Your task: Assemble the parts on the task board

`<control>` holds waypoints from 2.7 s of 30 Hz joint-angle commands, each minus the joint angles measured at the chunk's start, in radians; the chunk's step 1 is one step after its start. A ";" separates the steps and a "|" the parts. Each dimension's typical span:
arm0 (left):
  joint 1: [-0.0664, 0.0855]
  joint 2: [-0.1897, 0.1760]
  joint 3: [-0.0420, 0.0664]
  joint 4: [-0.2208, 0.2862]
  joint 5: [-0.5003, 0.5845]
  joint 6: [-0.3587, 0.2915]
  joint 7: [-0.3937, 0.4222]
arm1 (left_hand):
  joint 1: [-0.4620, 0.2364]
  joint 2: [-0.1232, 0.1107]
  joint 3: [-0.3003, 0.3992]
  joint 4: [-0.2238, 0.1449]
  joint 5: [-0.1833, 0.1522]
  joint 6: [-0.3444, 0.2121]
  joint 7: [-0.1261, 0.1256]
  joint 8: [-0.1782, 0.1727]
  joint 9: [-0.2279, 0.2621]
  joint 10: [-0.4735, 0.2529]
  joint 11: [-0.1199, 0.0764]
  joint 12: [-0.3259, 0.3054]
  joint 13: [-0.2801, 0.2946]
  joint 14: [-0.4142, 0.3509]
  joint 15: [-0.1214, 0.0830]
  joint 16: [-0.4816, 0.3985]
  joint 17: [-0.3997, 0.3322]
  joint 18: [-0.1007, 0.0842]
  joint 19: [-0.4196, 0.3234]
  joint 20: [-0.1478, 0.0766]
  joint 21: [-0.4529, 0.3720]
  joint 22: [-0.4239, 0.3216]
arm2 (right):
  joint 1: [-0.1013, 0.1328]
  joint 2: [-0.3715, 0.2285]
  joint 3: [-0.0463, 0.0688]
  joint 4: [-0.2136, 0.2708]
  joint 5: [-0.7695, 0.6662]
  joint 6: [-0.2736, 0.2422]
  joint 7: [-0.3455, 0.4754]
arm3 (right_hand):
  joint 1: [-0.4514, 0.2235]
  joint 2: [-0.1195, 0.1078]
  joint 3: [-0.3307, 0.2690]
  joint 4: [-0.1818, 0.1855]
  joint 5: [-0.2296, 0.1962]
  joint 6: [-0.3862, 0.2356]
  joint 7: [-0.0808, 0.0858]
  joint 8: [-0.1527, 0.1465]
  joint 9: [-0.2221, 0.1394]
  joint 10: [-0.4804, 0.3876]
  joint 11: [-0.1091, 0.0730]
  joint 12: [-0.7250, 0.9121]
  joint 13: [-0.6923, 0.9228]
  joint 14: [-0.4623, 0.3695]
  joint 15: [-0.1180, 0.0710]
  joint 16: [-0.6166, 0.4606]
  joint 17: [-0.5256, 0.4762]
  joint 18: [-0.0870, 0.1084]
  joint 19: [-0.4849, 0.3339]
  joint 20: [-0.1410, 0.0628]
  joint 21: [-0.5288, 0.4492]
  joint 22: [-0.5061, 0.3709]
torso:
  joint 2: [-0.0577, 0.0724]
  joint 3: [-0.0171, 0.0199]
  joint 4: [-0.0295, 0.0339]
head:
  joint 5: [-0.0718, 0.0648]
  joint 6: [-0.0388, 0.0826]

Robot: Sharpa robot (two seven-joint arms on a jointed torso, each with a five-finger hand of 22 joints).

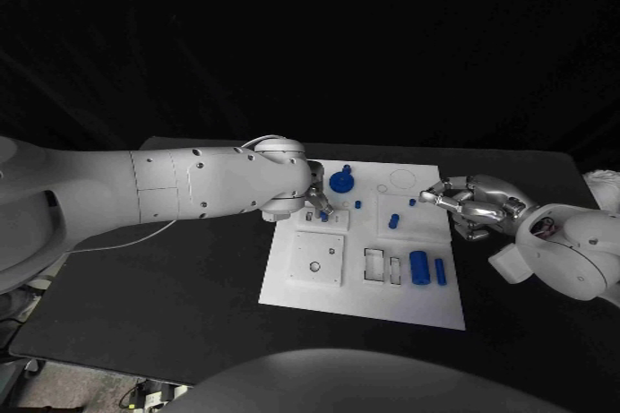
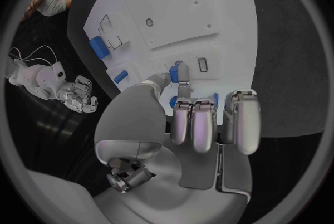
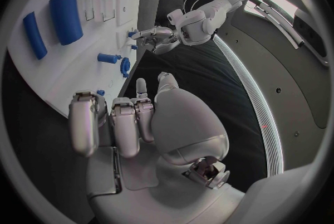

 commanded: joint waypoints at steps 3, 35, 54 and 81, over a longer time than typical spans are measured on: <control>0.000 0.004 0.000 0.000 0.011 -0.005 -0.156 | -0.009 0.003 0.007 -0.002 -0.004 -0.002 -0.002 0.004 0.001 0.106 -0.005 0.002 0.263 0.103 -0.005 0.002 0.263 0.012 0.038 -0.010 -0.007 0.201 | -0.003 -0.001 0.000 0.000 -0.003 0.014 0.005 | 0.012 0.000 0.006 0.001 0.006 0.003 0.003 0.003 0.001 0.153 -0.039 -0.006 0.064 0.089 -0.002 0.000 0.248 -0.003 -0.007 -0.002 -0.004 0.197 | 0.000 0.0002 -0.0003 | 0.002 0.000; -0.005 0.003 0.000 -0.004 0.010 0.015 -0.157 | -0.009 0.002 0.018 -0.002 -0.005 -0.006 -0.002 0.004 0.006 0.106 -0.005 0.002 0.263 0.103 -0.005 0.002 0.263 0.016 0.029 -0.010 -0.021 0.192 | -0.005 -0.003 0.000 -0.001 -0.003 0.017 0.001 | 0.014 0.000 0.008 0.002 0.007 0.003 0.003 0.003 0.001 0.153 -0.038 -0.006 0.064 0.089 -0.001 0.000 0.247 -0.002 -0.009 -0.001 -0.006 0.196 | 0.000 0.0000 0.0003 | 0.006 0.000; -0.009 0.007 0.000 -0.008 0.007 0.023 -0.157 | -0.009 0.001 0.023 -0.003 -0.007 -0.010 -0.001 0.002 0.009 0.106 -0.004 0.002 0.263 0.103 -0.005 0.002 0.263 0.018 0.024 -0.010 -0.030 0.187 | -0.007 -0.004 0.000 0.001 -0.003 0.019 0.000 | 0.014 0.000 0.008 0.002 0.007 0.003 0.003 0.003 0.001 0.153 -0.038 -0.006 0.064 0.089 -0.001 0.000 0.247 -0.002 -0.009 -0.001 -0.006 0.196 | 0.000 0.0000 -0.0014 | 0.007 0.000; -0.014 0.006 0.000 -0.004 0.011 -0.017 -0.146 | -0.008 0.000 0.045 -0.009 -0.048 -0.027 0.004 -0.004 0.024 0.106 0.000 0.002 0.263 0.103 -0.001 0.002 0.263 0.020 0.020 -0.007 -0.043 0.181 | -0.016 -0.007 0.000 -0.003 -0.003 0.020 0.005 | 0.016 0.000 0.010 0.002 0.008 0.002 0.004 0.003 0.001 0.153 -0.037 -0.006 0.064 0.088 -0.001 0.000 0.246 -0.002 -0.011 -0.001 -0.009 0.196 | 0.000 -0.0003 -0.0004 | 0.003 0.000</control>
